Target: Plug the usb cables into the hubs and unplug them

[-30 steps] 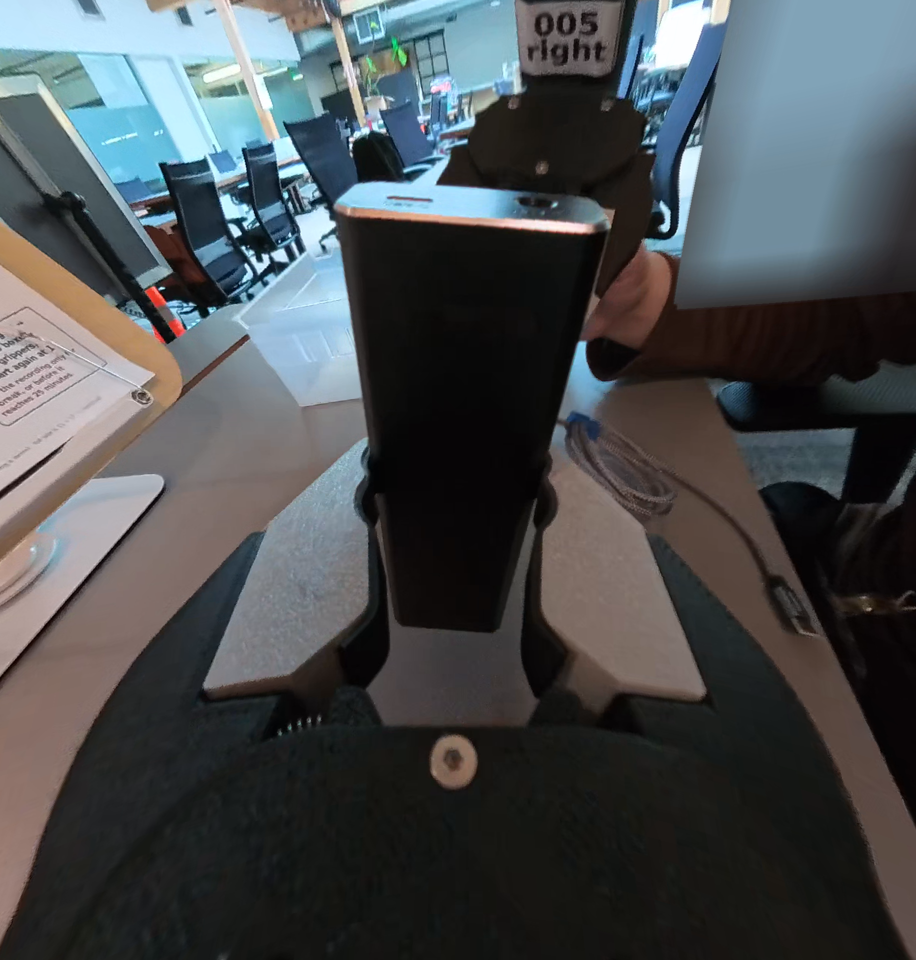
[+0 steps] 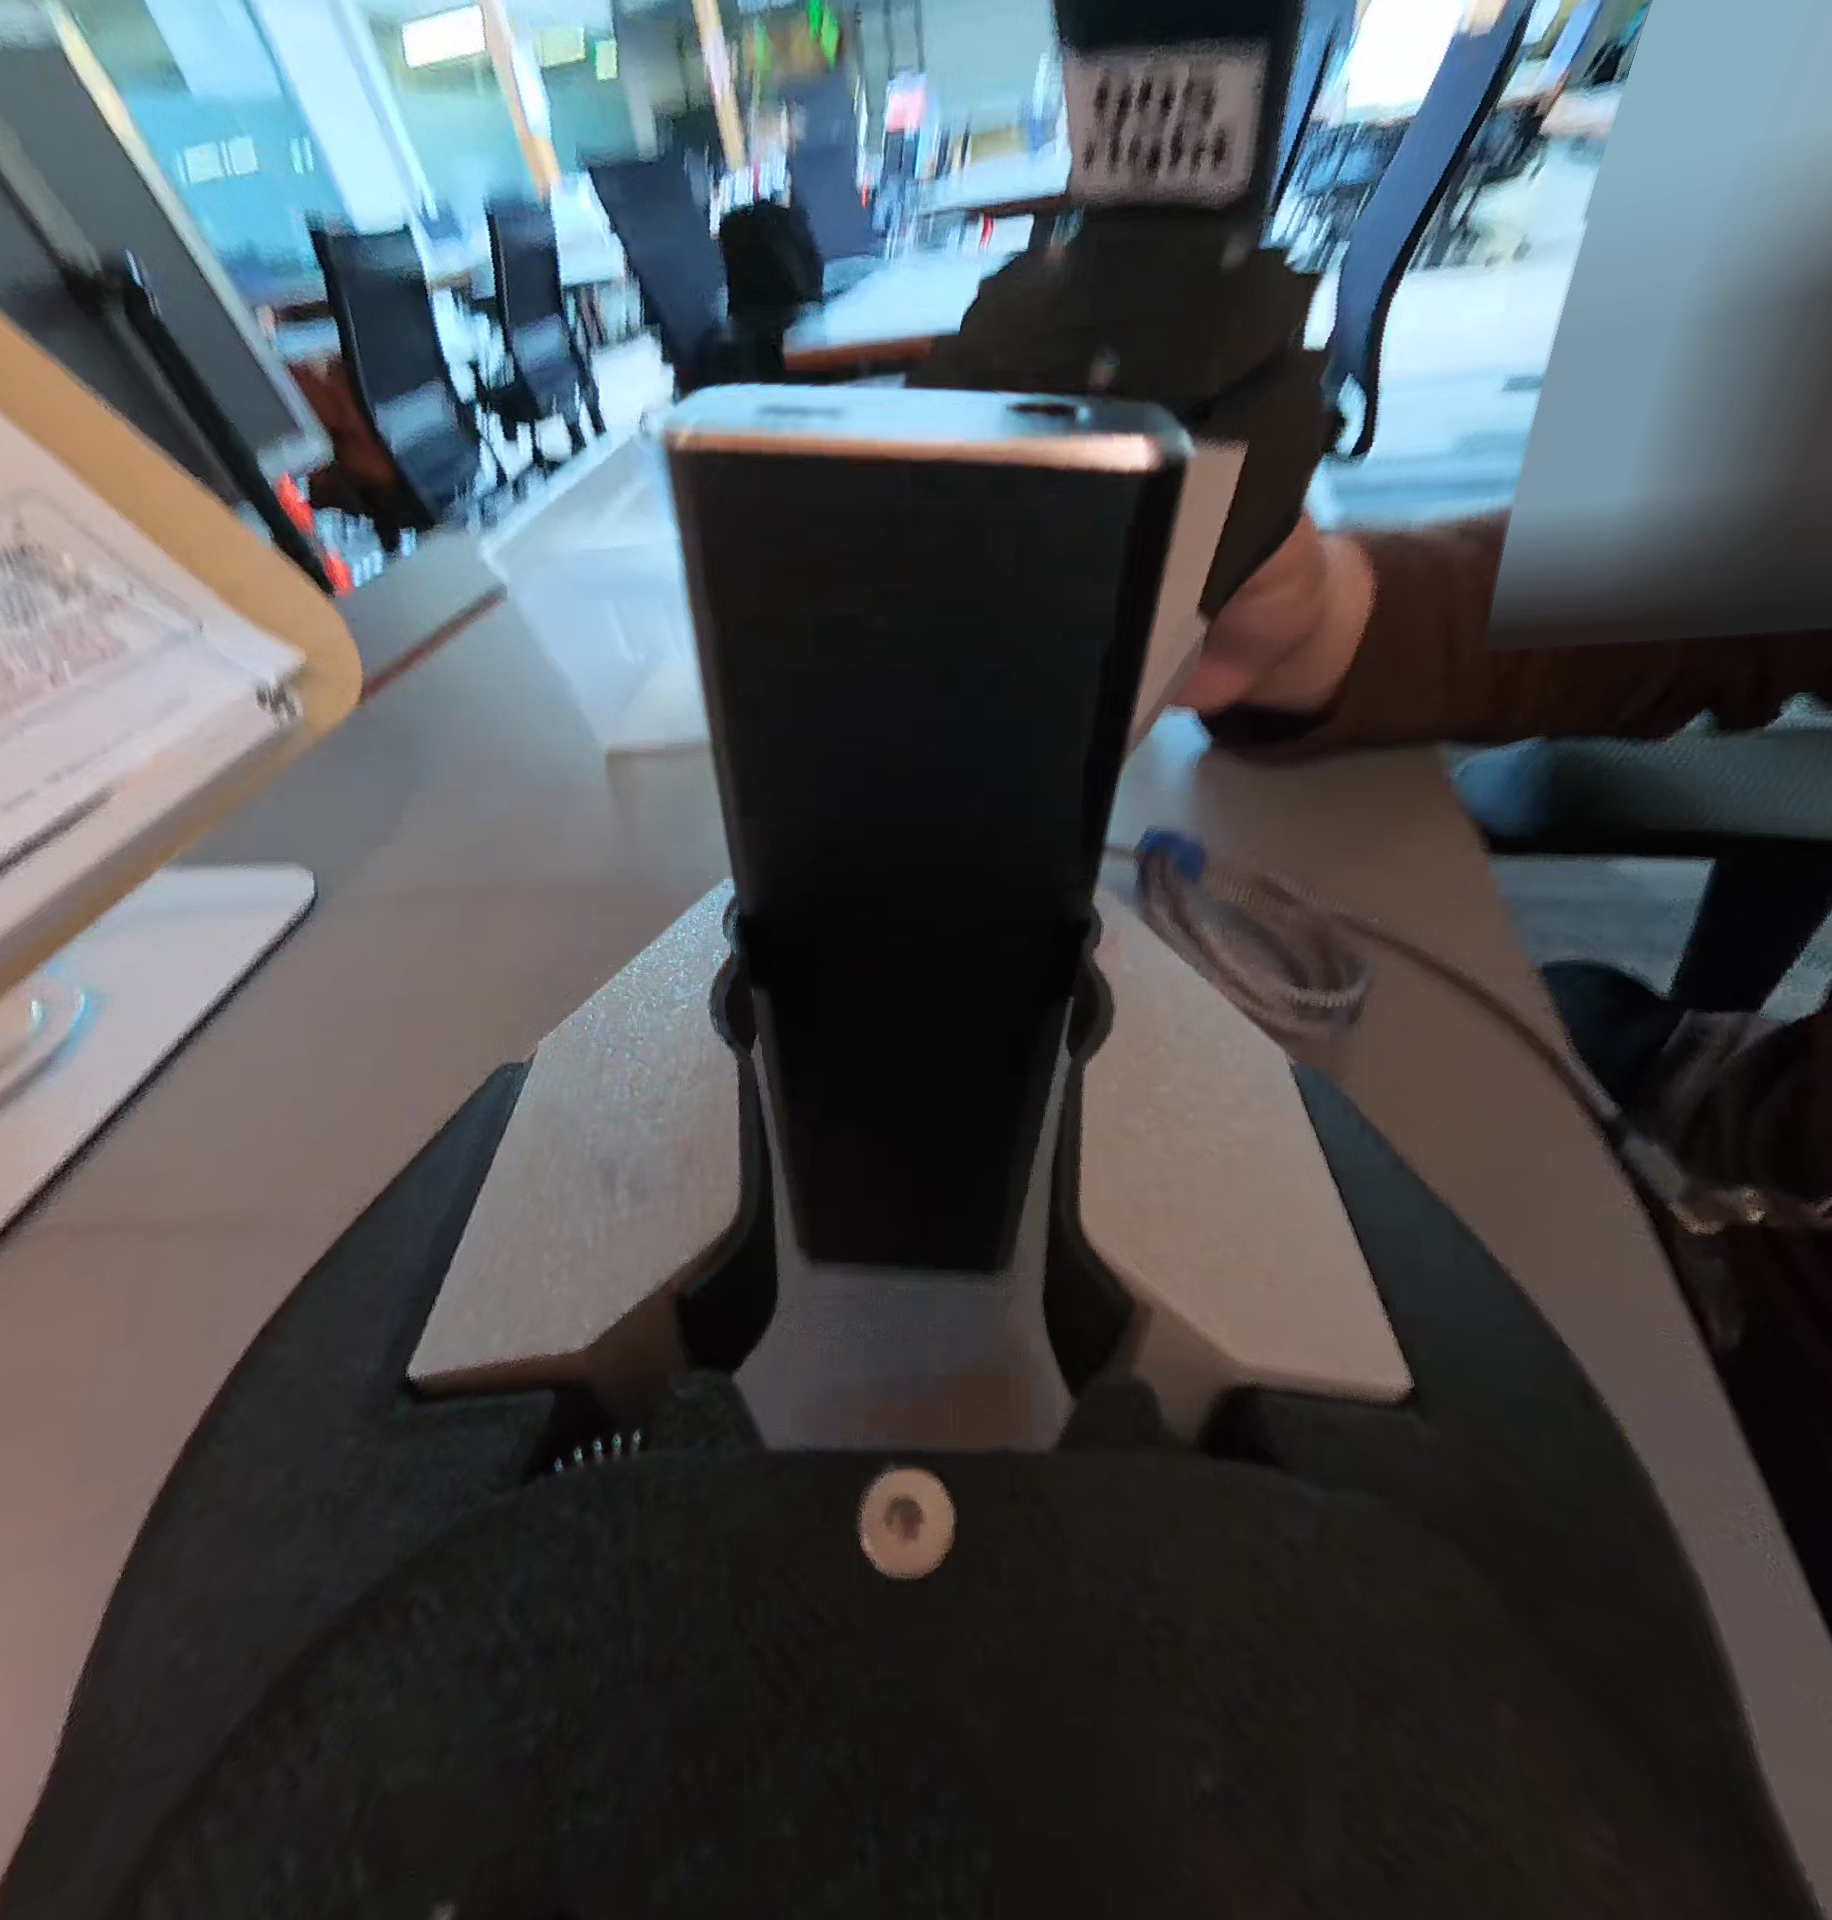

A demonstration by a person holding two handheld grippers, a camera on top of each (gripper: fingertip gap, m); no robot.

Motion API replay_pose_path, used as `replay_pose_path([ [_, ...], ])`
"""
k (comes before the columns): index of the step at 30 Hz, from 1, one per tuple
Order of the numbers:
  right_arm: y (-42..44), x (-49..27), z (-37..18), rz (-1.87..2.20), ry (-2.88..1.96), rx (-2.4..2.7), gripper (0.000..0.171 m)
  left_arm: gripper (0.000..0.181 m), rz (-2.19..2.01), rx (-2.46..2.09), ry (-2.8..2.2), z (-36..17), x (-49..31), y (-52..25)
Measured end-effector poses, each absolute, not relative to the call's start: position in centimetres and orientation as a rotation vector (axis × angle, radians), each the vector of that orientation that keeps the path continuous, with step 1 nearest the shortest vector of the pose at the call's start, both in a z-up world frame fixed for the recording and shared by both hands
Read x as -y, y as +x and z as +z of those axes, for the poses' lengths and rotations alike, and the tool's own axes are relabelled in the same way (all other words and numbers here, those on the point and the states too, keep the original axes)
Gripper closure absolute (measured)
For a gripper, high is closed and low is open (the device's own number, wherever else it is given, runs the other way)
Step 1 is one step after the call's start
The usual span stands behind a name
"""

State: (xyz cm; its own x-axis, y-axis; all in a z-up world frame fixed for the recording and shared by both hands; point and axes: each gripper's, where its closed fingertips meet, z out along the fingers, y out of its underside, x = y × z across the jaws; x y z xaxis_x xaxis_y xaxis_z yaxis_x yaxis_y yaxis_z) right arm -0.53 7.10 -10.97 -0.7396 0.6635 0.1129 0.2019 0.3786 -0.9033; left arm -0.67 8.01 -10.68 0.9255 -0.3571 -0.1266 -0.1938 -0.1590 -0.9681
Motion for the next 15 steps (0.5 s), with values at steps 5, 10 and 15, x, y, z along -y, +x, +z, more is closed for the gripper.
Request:
replay_pose_path([
  [5, -0.6, -7.5, -11.3, 1.289, -0.747, 2.187, 0.162, 0.123, -0.099, -0.411, -1.798, -11.6, -8.2, -0.9],
  [10, -0.8, -7.7, -11.7, 1.28, -0.768, 2.201, 0.162, 0.123, -0.122, -0.36, -1.841, -12.1, -8.3, -1.3],
  [15, -0.9, -7.8, -11.8, 1.297, -0.781, 2.208, 0.162, 0.123, -0.166, -0.35, -1.864, -12.2, -7.8, -1.5],
])
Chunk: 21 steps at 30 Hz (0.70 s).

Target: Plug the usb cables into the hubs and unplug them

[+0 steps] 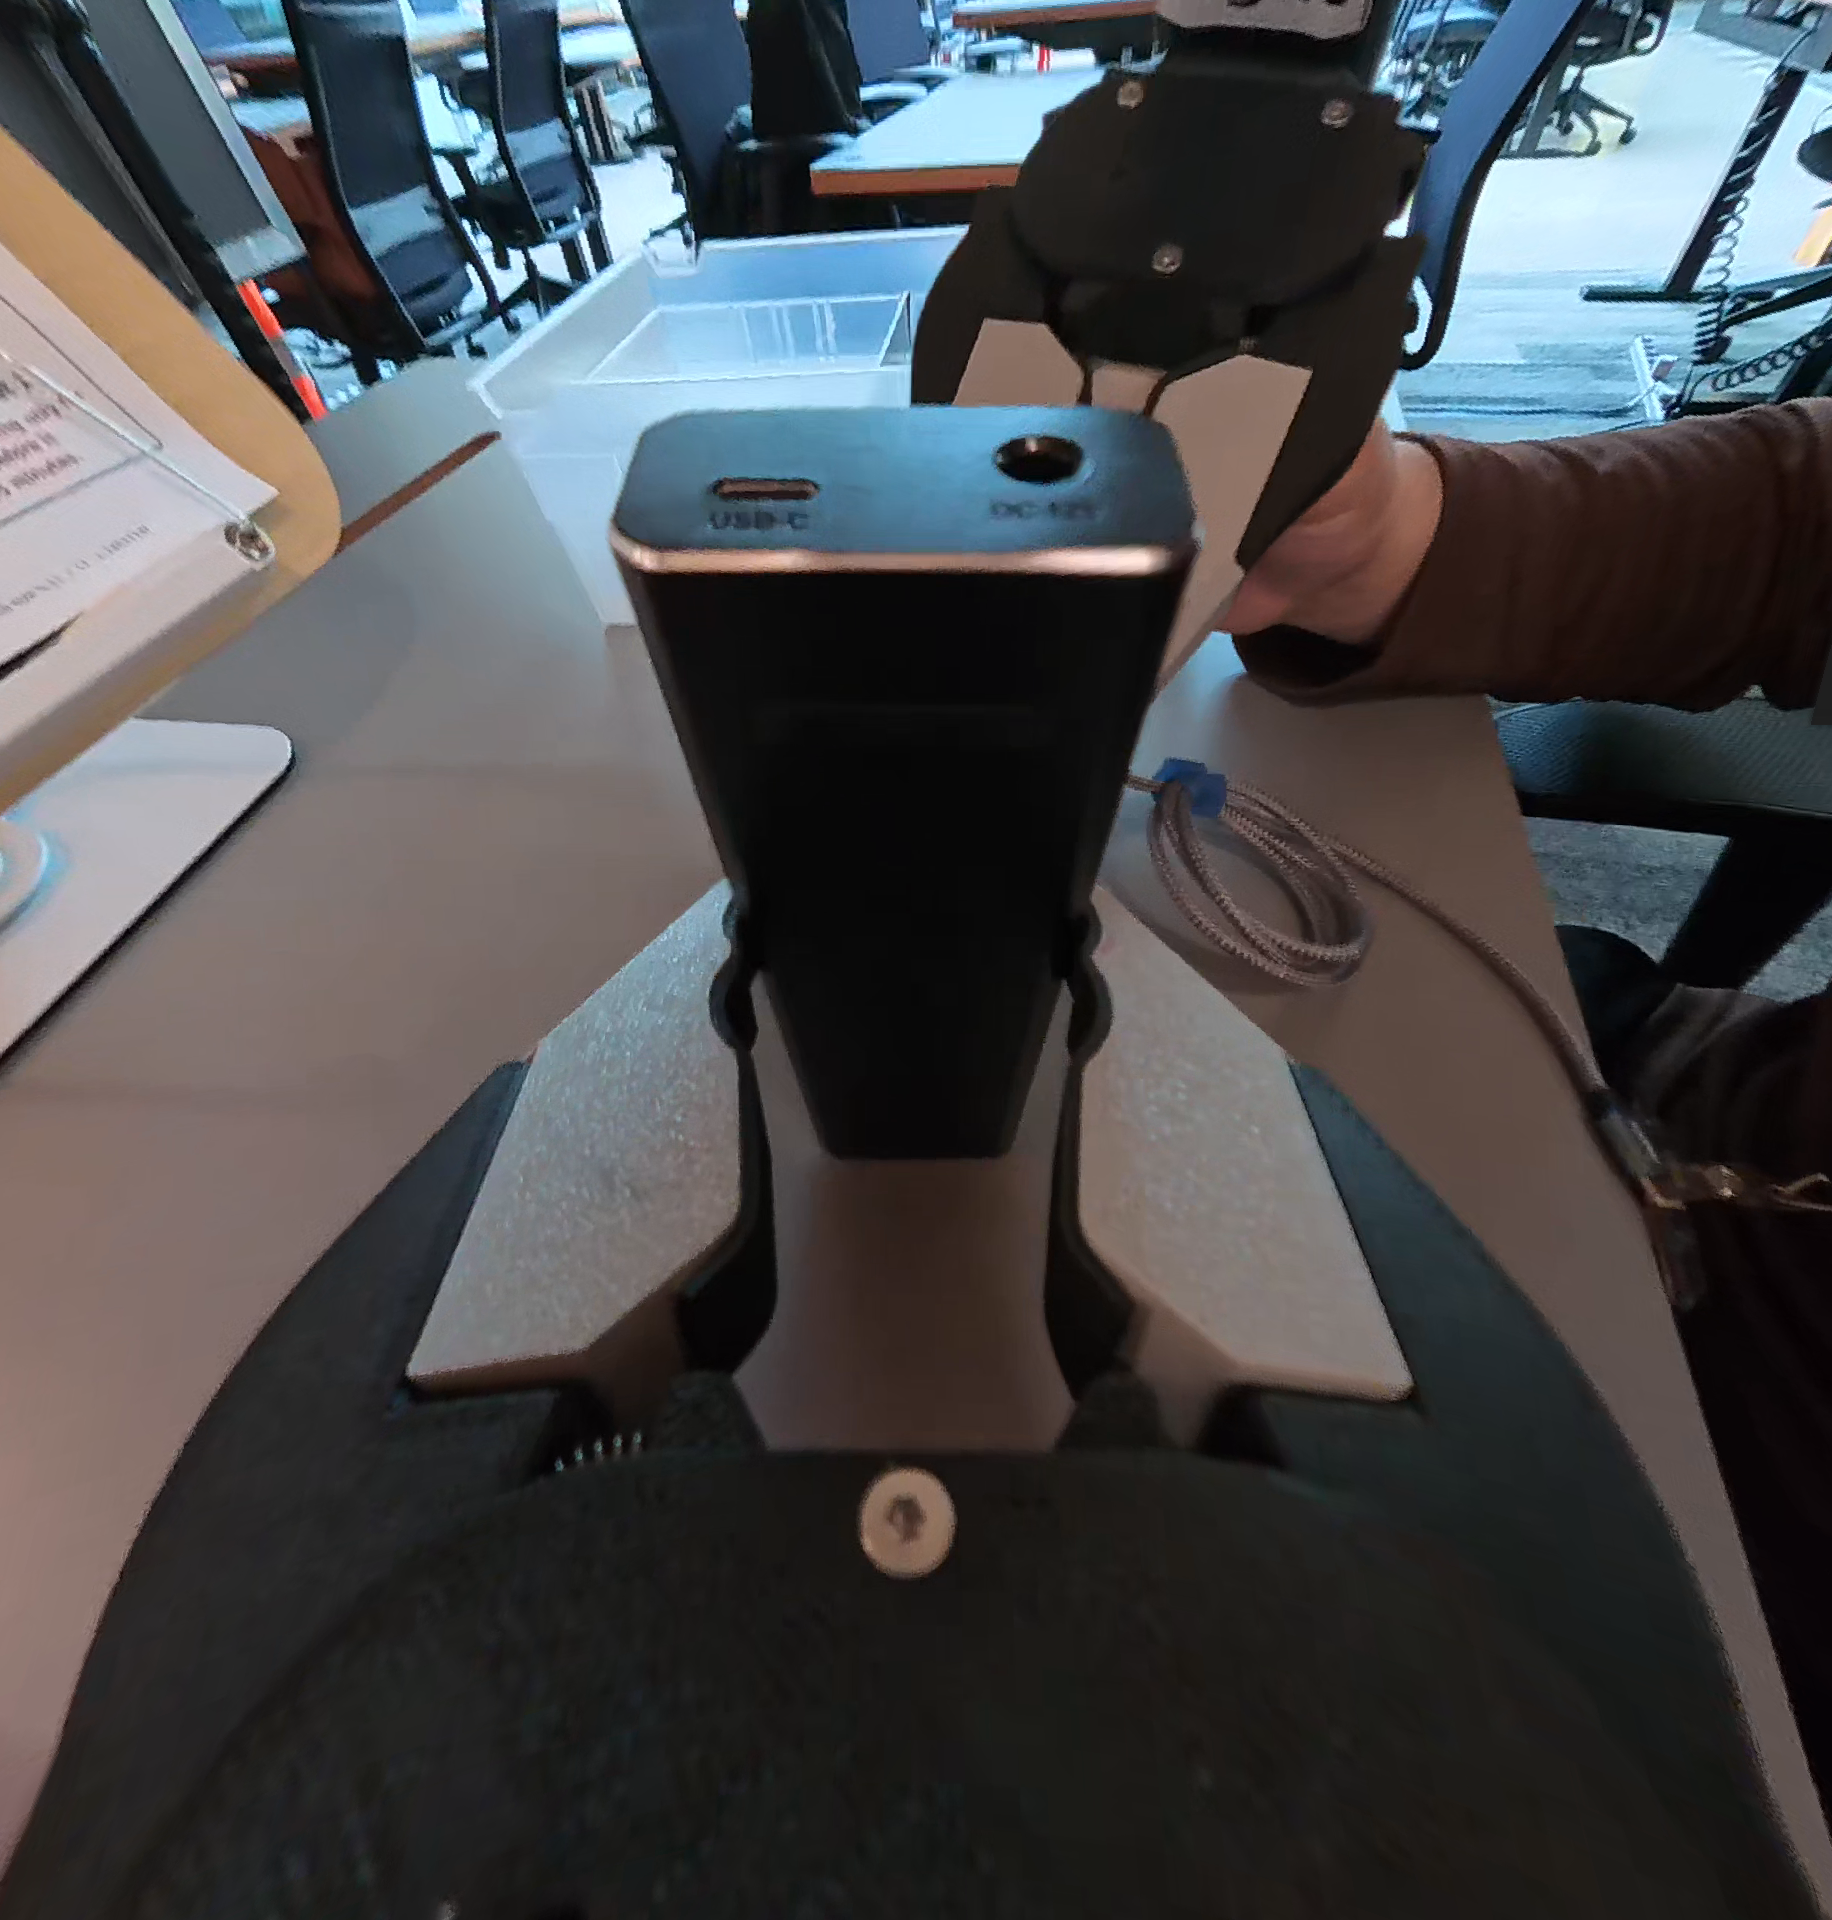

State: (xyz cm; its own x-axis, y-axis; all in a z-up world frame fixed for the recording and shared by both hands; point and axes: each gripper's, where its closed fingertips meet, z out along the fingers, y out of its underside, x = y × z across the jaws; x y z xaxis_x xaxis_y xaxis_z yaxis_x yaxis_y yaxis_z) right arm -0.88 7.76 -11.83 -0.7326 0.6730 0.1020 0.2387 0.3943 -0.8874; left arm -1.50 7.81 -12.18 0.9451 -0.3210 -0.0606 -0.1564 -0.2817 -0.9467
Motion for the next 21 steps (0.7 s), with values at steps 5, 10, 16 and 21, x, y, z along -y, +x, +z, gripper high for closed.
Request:
replay_pose_path([
  [5, -1.0, -8.0, -11.9, 1.301, -0.805, 2.21, 0.162, 0.117, -0.3, -0.311, -1.899, -12.8, -7.3, -1.5],
  [10, -0.7, -7.8, -12.0, 1.376, -0.825, 2.235, 0.162, 0.125, -0.199, -0.352, -1.922, -13.4, -7.5, -1.7],
  [16, -0.4, -8.0, -12.4, 1.465, -0.88, 2.29, 0.161, 0.125, -0.142, -0.381, -1.919, -13.3, -7.7, -1.4],
  [21, -0.4, -7.7, -12.5, 1.441, -0.832, 2.291, 0.16, 0.125, -0.161, -0.389, -1.902, -13.2, -7.8, -1.2],
])
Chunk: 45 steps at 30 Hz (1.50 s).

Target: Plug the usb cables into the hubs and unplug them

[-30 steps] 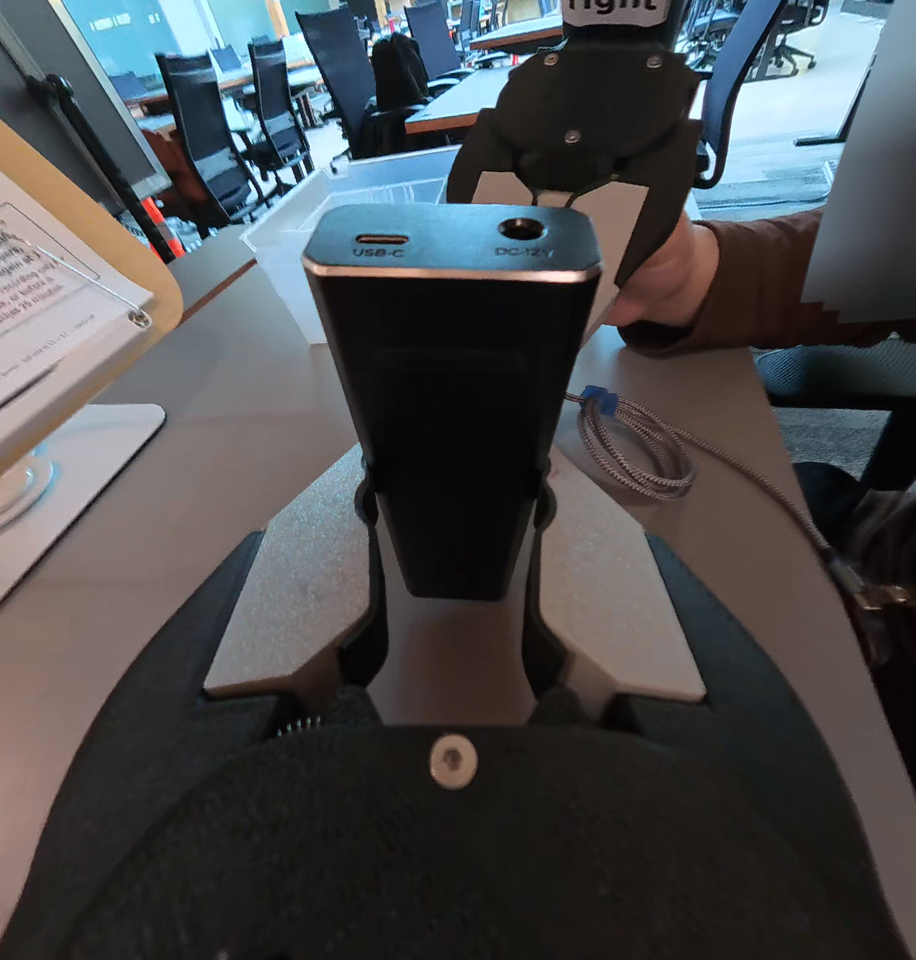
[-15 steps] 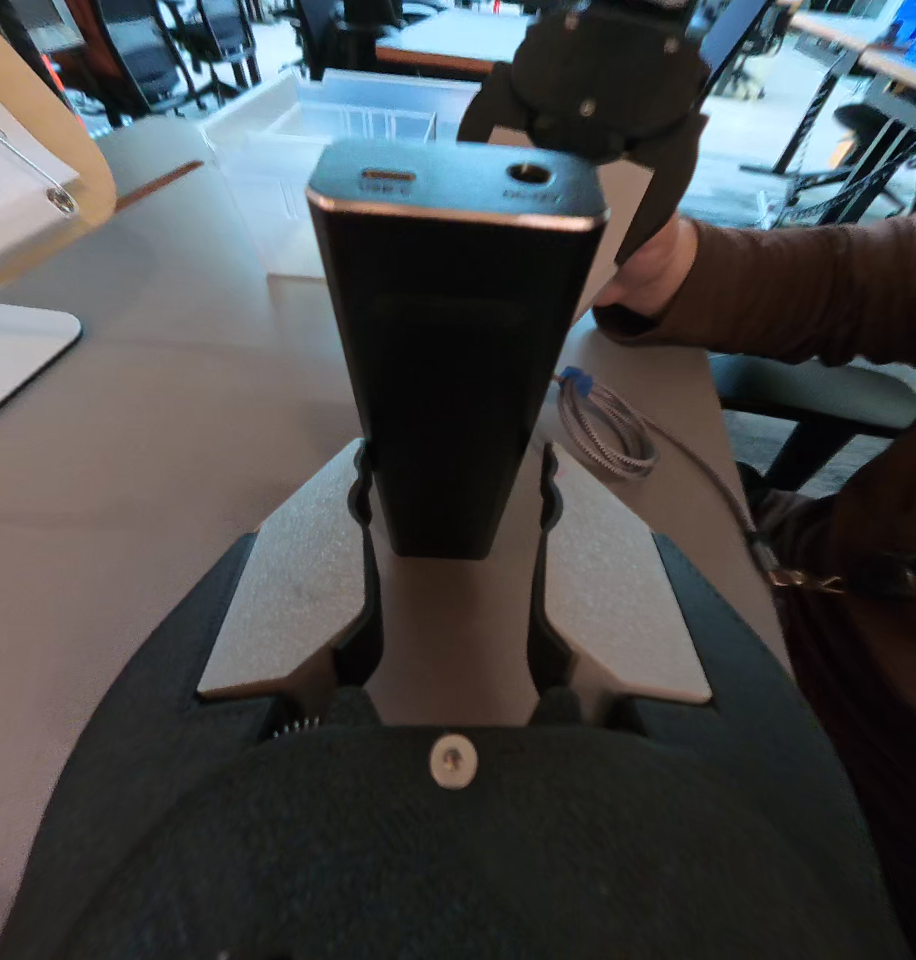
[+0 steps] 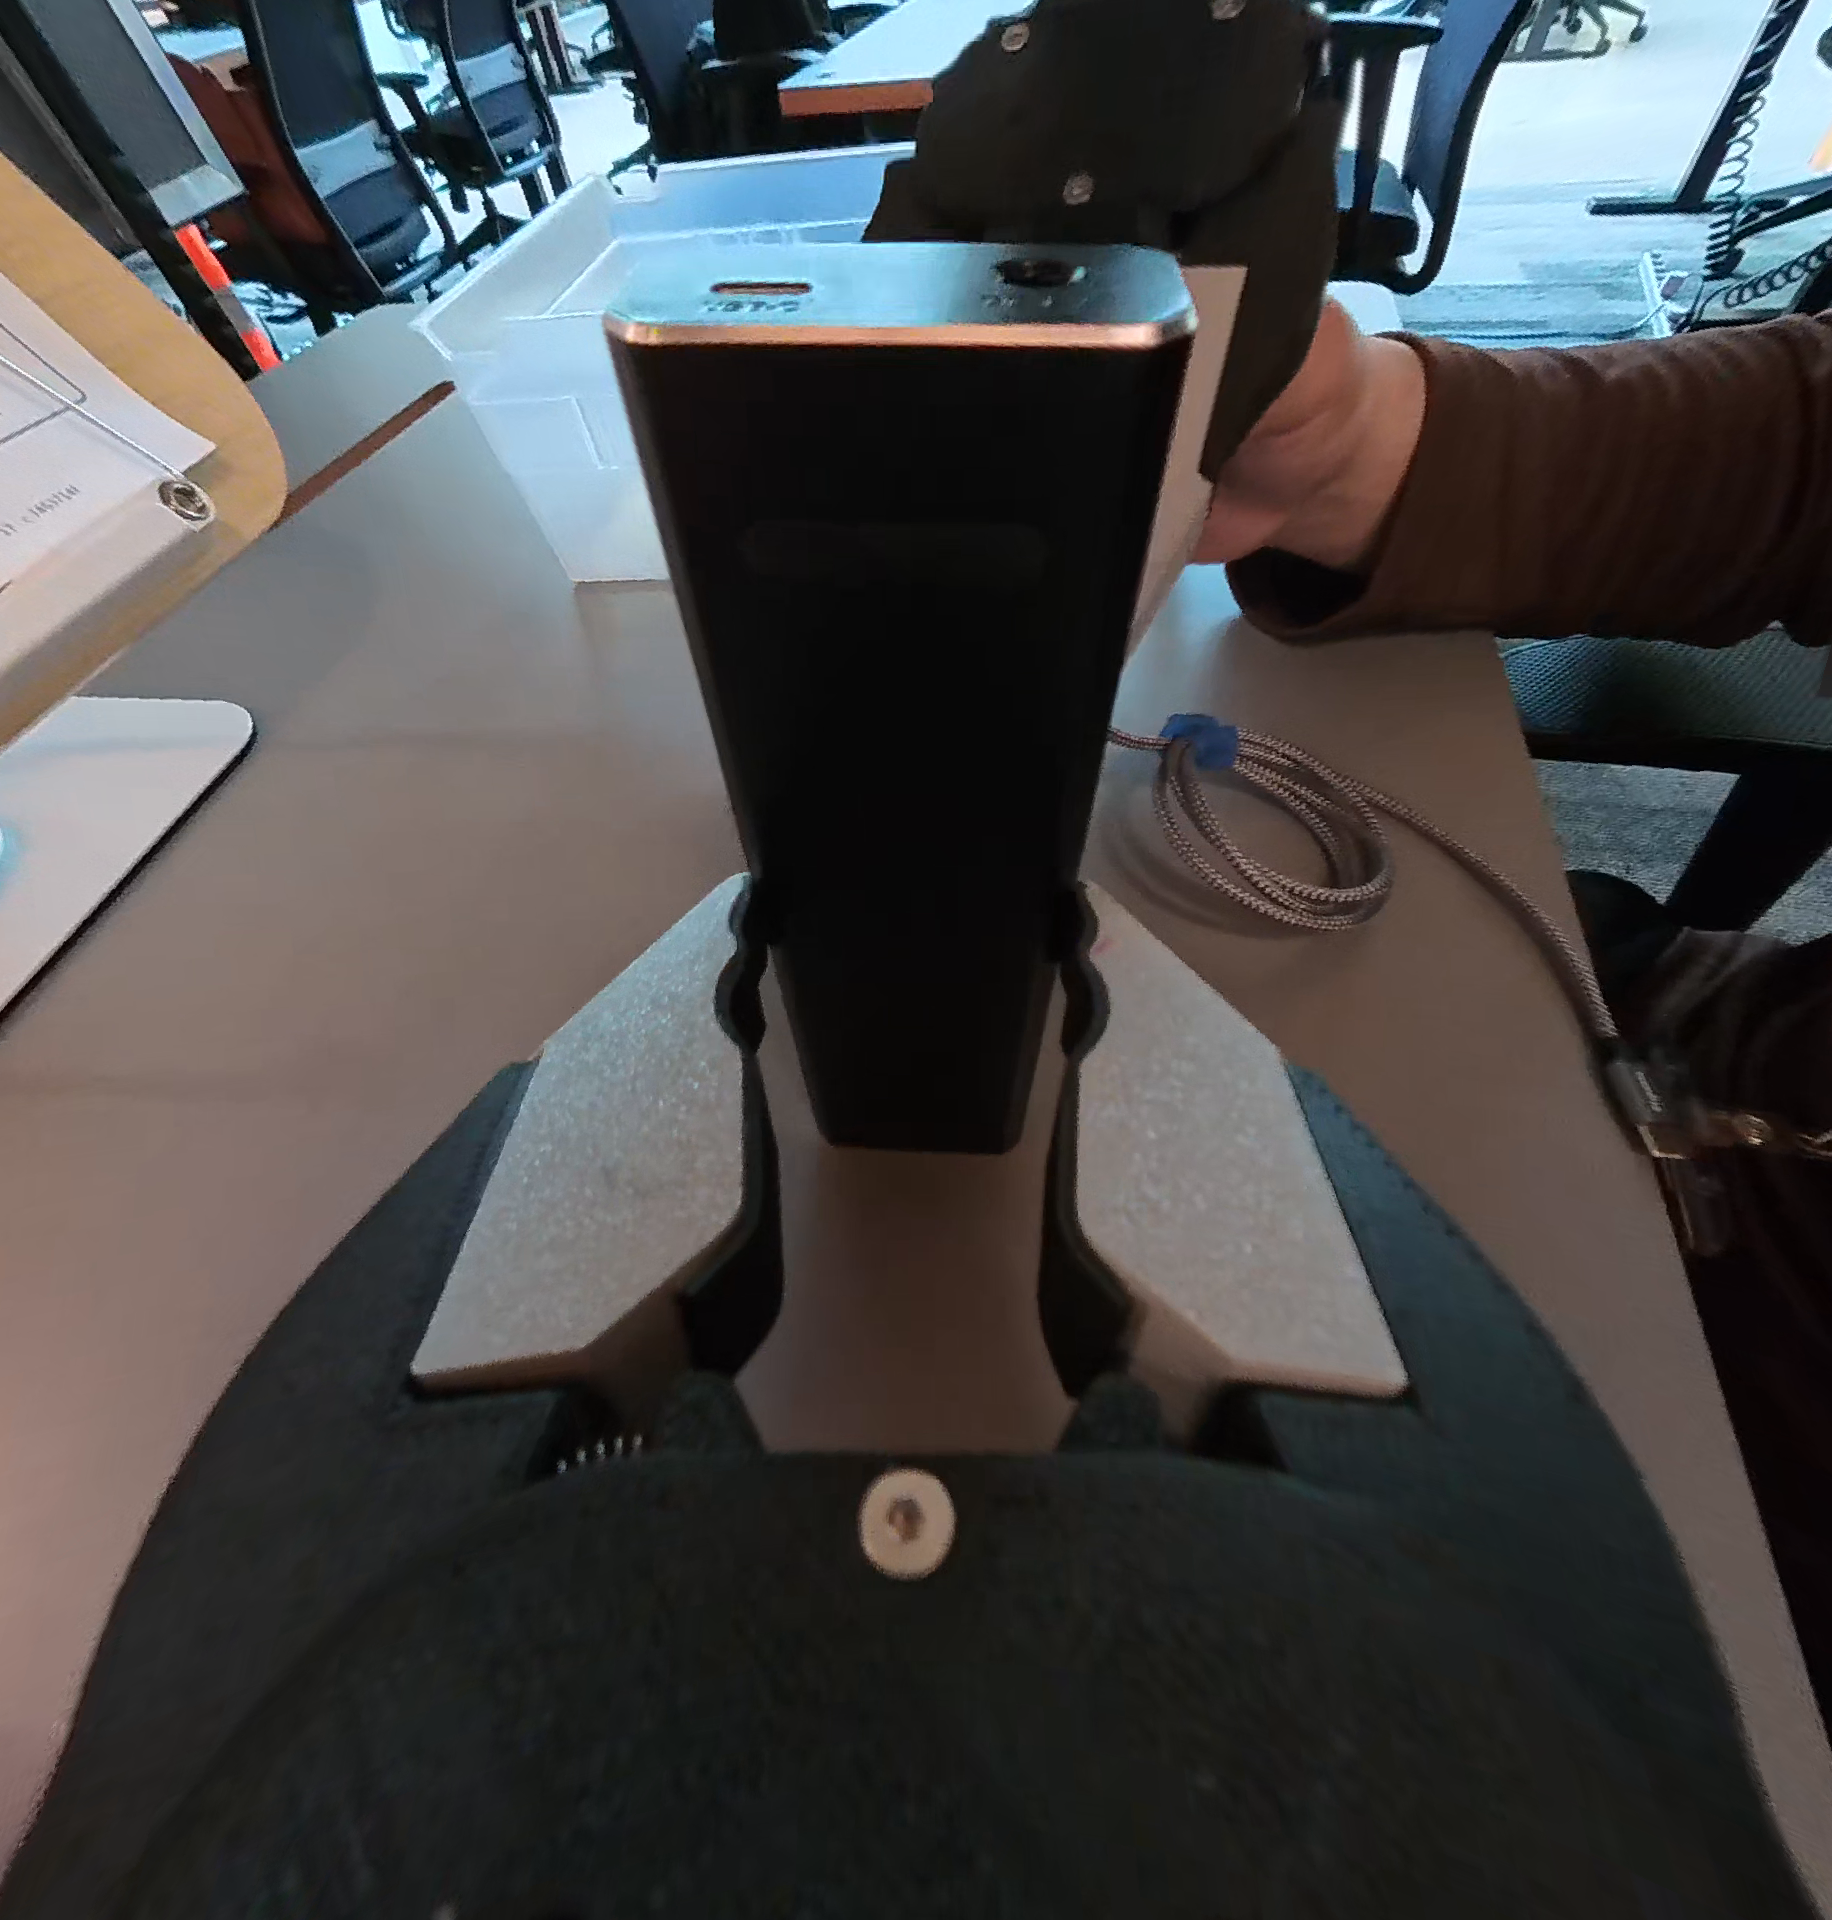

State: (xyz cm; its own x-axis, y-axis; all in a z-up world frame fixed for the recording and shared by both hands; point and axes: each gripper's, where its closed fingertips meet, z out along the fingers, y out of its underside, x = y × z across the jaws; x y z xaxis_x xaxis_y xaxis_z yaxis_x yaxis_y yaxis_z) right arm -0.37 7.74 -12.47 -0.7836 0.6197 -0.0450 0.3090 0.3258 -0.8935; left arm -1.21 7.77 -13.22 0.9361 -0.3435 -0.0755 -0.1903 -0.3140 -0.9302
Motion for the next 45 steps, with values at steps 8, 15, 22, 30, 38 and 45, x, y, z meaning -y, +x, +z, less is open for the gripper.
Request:
replay_pose_path([
  [8, -0.2, -7.4, -12.5, 1.373, -0.745, 2.289, 0.16, 0.125, -0.11, -0.429, -1.88, -13.0, -7.9, -0.8],
  [15, 0.4, -7.0, -11.3, 1.385, -0.643, 2.249, 0.16, 0.125, -0.117, -0.455, -1.818, -11.8, -7.6, -0.2],
  [22, 0.9, -6.4, -10.7, 1.44, -0.593, 2.246, 0.16, 0.125, -0.138, -0.48, -1.793, -11.3, -7.5, 0.5],
  [30, 0.8, -6.4, -9.5, 1.509, -0.597, 2.193, 0.16, 0.126, -0.16, -0.455, -1.726, -10.0, -7.4, 0.5],
  [38, 0.7, -6.5, -10.0, 1.522, -0.628, 2.216, 0.16, 0.125, -0.167, -0.462, -1.738, -10.5, -7.6, 0.5],
  [45, -0.4, -7.4, -10.4, 1.434, -0.697, 2.171, 0.16, 0.126, -0.172, -0.387, -1.771, -11.2, -8.2, -0.6],
])
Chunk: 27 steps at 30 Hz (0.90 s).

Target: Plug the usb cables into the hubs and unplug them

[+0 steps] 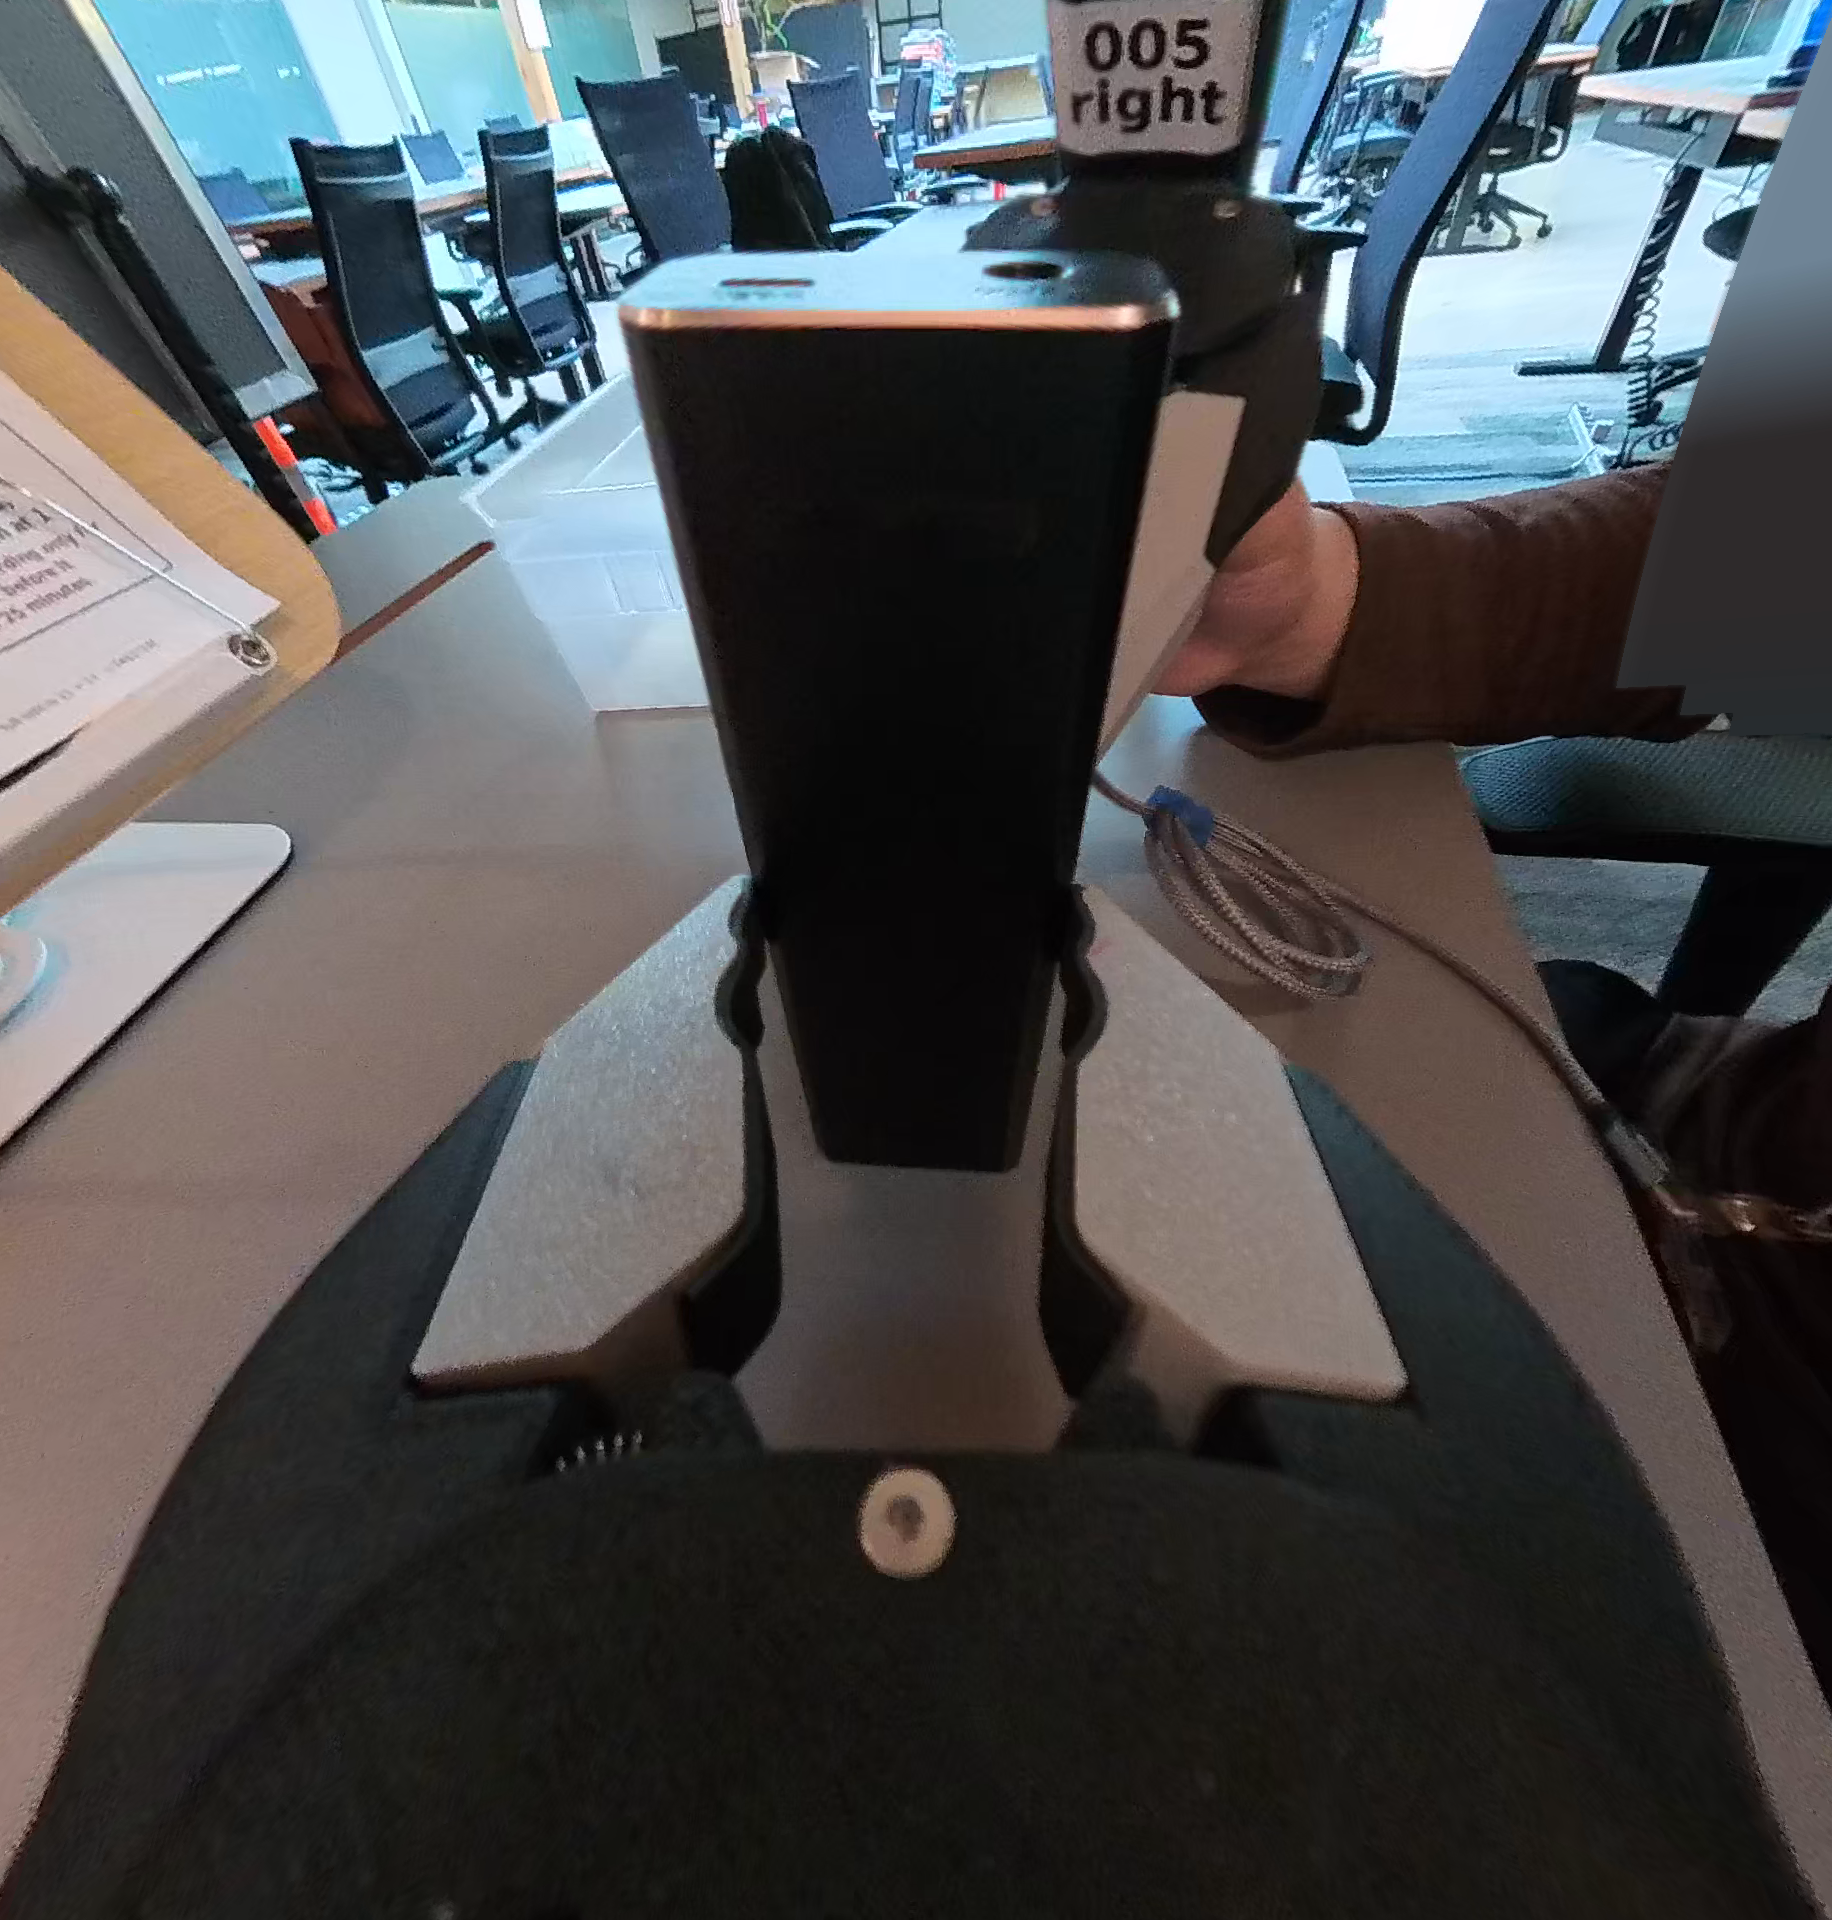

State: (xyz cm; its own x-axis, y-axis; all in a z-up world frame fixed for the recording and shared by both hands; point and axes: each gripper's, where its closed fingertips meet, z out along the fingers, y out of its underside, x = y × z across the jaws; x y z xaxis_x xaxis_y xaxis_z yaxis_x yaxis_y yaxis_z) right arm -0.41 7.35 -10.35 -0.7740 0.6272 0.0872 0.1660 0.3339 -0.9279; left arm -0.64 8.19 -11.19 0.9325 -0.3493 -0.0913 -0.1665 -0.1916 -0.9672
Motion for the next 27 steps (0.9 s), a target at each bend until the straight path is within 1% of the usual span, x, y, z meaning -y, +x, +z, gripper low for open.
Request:
replay_pose_path([
  [5, -0.7, -7.8, -9.9, 1.435, -0.714, 2.129, 0.16, 0.126, -0.181, -0.356, -1.799, -11.8, -8.6, -1.0],
  [6, -0.8, -7.9, -9.7, 1.44, -0.72, 2.116, 0.162, 0.126, -0.172, -0.361, -1.808, -12.0, -8.7, -1.0],
  [7, -1.0, -8.2, -9.3, 1.447, -0.73, 2.078, 0.171, 0.126, -0.165, -0.38, -1.823, -12.4, -8.8, -0.8],
  [9, -0.5, -8.2, -7.9, 1.546, -0.707, 2.028, 0.171, 0.125, -0.103, -0.416, -1.895, -13.9, -9.1, -0.6],
  [11, -0.5, -8.8, -7.3, 1.585, -0.729, 2.003, 0.171, 0.125, -0.041, -0.418, -1.886, -14.0, -9.7, -0.7],
  [16, -1.0, -9.5, -8.8, 1.577, -0.834, 2.069, 0.171, 0.126, -0.065, -0.375, -1.907, -14.4, -9.7, -1.4],
  [17, -1.0, -9.5, -9.1, 1.56, -0.833, 2.092, 0.165, 0.125, -0.065, -0.37, -1.908, -14.4, -9.6, -1.6],
  [18, -1.0, -9.5, -9.6, 1.525, -0.833, 2.121, 0.149, 0.125, -0.066, -0.365, -1.907, -14.4, -9.6, -1.7],
  [20, -0.8, -9.3, -10.6, 1.434, -0.813, 2.189, 0.129, 0.126, -0.067, -0.366, -1.899, -14.3, -9.5, -1.7],
  [23, -0.5, -8.7, -11.8, 1.349, -0.748, 2.253, 0.109, 0.126, -0.075, -0.364, -1.89, -14.2, -9.6, -1.7],
  [25, -0.4, -8.7, -13.4, 1.273, -0.761, 2.323, 0.091, 0.126, -0.084, -0.361, -1.889, -14.3, -9.5, -1.8],
  [27, -0.7, -9.1, -15.4, 1.163, -0.799, 2.391, 0.082, 0.126, -0.096, -0.359, -1.885, -14.2, -9.4, -1.8],
])
